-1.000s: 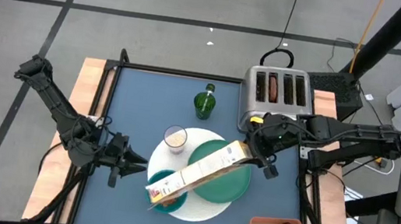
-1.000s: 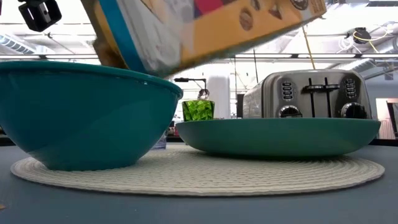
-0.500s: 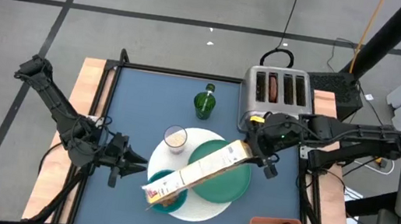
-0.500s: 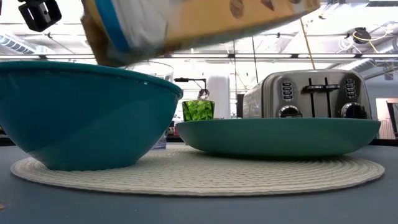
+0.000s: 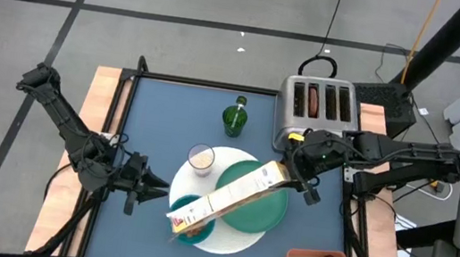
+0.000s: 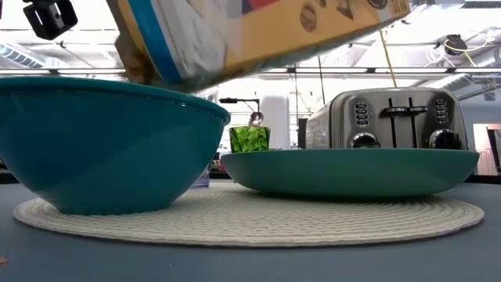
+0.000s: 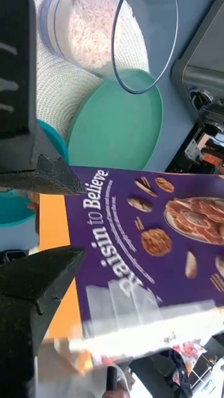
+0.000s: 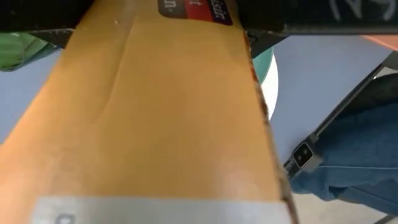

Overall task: Arrange a breakfast setting
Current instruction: Pour the cereal from the cereal box into the blue bowl

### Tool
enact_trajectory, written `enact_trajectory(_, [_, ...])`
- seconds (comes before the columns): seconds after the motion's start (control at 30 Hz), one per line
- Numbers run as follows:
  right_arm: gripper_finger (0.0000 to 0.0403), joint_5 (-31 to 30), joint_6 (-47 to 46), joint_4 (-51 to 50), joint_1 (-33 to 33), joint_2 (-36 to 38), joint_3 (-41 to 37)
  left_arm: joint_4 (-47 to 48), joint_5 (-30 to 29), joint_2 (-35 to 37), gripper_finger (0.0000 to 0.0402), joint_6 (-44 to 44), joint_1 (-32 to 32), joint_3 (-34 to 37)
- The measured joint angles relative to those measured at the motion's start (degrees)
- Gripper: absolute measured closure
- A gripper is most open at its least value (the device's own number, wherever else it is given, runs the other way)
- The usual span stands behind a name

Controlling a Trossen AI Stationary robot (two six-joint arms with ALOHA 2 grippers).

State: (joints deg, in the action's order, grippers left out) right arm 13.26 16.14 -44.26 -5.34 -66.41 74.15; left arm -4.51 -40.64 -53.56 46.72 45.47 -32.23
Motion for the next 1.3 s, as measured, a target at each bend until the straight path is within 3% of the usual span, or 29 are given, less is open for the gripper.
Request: enact_trajectory(1.3, [0.0227,0.13,-3.21,2.58,0.0,2.94,-3.03,-0.01,-0.01,0.0,0.0252,-0.15,-0.01,0.0])
